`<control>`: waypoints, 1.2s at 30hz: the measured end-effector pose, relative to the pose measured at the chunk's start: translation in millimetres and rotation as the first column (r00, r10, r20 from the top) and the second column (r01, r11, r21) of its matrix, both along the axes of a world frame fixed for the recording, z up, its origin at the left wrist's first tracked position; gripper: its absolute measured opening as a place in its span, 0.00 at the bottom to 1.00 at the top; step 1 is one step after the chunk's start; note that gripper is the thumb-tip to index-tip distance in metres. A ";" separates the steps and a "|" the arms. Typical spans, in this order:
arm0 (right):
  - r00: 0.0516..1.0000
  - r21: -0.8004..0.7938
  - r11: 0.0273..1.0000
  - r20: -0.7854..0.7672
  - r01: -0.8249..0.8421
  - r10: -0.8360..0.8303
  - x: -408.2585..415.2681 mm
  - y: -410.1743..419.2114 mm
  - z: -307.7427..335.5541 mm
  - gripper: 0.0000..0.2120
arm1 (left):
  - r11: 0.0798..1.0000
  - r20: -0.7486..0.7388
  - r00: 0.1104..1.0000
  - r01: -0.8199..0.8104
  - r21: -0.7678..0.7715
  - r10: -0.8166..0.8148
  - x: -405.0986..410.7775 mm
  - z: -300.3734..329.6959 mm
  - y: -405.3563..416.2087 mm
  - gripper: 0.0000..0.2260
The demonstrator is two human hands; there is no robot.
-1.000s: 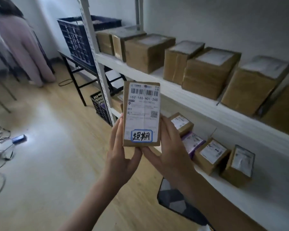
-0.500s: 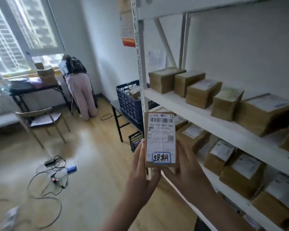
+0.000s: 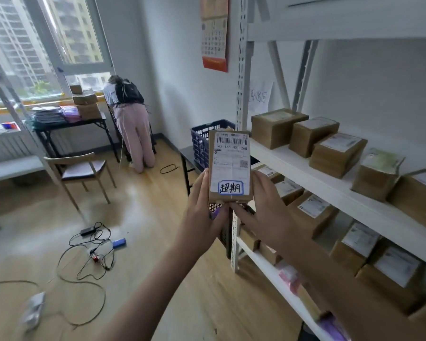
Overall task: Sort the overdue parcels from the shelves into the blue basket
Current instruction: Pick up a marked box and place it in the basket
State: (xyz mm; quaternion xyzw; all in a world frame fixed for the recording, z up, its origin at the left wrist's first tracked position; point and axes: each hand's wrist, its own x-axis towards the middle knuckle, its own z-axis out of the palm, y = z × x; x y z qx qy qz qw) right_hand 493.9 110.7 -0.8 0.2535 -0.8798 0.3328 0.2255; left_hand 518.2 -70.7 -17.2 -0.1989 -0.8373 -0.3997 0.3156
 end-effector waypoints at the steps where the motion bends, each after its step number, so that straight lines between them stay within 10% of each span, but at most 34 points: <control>1: 1.000 -0.006 1.000 0.001 -0.002 0.002 -10.7 -5.8 -1.2 0.37 | 1.000 -0.002 1.000 0.001 0.003 -0.001 -9.7 -0.8 -5.4 0.33; 18: 0.996 -0.073 0.995 0.046 -0.073 0.076 -320.2 -119.2 -8.4 0.34 | 0.998 0.112 0.993 -0.047 0.032 0.043 -309.0 -2.6 -114.4 0.32; 36: 0.944 -0.038 0.953 0.154 0.301 -0.292 -633.3 -233.8 -62.7 0.34 | 0.976 0.308 0.938 0.194 -0.098 -0.156 -688.0 -49.6 -229.6 0.38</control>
